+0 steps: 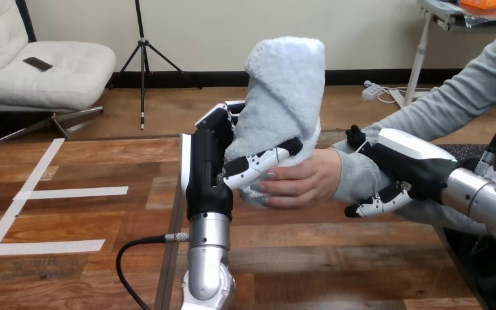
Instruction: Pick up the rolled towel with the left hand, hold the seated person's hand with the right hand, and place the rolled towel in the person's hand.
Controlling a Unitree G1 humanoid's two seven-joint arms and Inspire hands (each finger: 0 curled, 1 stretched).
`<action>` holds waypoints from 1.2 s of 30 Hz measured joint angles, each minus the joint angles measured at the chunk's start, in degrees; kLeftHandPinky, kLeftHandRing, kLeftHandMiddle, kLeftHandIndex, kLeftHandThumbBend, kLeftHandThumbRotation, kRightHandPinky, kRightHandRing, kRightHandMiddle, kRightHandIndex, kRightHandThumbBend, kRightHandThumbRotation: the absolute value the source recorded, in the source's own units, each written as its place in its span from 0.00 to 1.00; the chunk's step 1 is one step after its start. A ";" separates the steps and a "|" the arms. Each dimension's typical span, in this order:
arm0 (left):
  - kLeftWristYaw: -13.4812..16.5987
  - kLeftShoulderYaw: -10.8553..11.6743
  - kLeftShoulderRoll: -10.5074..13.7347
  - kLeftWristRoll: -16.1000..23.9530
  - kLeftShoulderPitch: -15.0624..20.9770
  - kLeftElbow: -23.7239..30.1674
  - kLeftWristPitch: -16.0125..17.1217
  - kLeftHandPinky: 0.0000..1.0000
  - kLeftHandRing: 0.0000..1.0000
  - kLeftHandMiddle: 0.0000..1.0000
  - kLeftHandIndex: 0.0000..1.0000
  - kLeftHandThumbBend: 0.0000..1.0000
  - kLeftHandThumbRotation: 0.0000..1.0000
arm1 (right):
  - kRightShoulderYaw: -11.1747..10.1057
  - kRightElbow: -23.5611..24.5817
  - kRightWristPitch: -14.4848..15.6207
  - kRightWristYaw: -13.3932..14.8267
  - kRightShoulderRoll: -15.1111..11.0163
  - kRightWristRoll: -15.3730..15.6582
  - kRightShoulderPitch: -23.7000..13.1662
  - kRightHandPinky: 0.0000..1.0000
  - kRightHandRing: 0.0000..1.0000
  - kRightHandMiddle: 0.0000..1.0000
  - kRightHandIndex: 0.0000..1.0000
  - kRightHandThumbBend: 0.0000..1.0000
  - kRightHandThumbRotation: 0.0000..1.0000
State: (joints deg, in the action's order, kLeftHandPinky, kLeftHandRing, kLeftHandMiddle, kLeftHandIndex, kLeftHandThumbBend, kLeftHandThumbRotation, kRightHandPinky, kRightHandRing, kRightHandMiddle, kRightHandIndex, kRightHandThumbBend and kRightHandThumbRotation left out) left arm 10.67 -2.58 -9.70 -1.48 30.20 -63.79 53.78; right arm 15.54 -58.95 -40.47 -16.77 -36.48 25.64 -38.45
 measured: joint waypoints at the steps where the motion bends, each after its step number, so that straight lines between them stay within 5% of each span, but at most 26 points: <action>1: -0.61 0.12 0.00 -0.42 0.00 0.00 -0.15 0.52 0.61 0.64 0.64 0.96 0.55 | 0.00 0.00 0.02 0.00 -0.01 0.00 0.00 0.15 0.19 0.25 0.27 0.59 0.00; 10: -5.00 0.88 0.01 -2.52 0.00 0.00 -1.37 0.64 0.72 0.74 0.73 1.00 0.71 | 0.00 0.00 0.09 0.02 -0.03 0.00 0.00 0.16 0.20 0.25 0.27 0.58 0.00; 21: -6.44 0.63 0.05 -1.13 0.07 0.01 -2.40 0.78 0.83 0.82 0.80 1.00 0.87 | 0.00 0.00 0.13 0.02 -0.02 0.00 0.00 0.15 0.19 0.25 0.26 0.58 0.00; 36: -7.01 0.70 0.10 -0.18 0.09 0.02 -3.88 0.84 0.89 0.88 0.86 1.00 0.90 | 0.00 -0.05 0.24 0.02 -0.03 0.00 0.00 0.15 0.19 0.25 0.26 0.58 0.00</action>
State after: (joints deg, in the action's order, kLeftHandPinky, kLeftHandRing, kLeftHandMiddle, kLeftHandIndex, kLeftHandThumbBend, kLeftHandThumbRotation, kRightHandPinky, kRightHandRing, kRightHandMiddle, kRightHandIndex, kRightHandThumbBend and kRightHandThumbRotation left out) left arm 3.66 -1.88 -9.60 -1.65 30.29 -63.76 49.91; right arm 15.54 -59.00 -40.23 -16.75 -36.51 25.64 -38.44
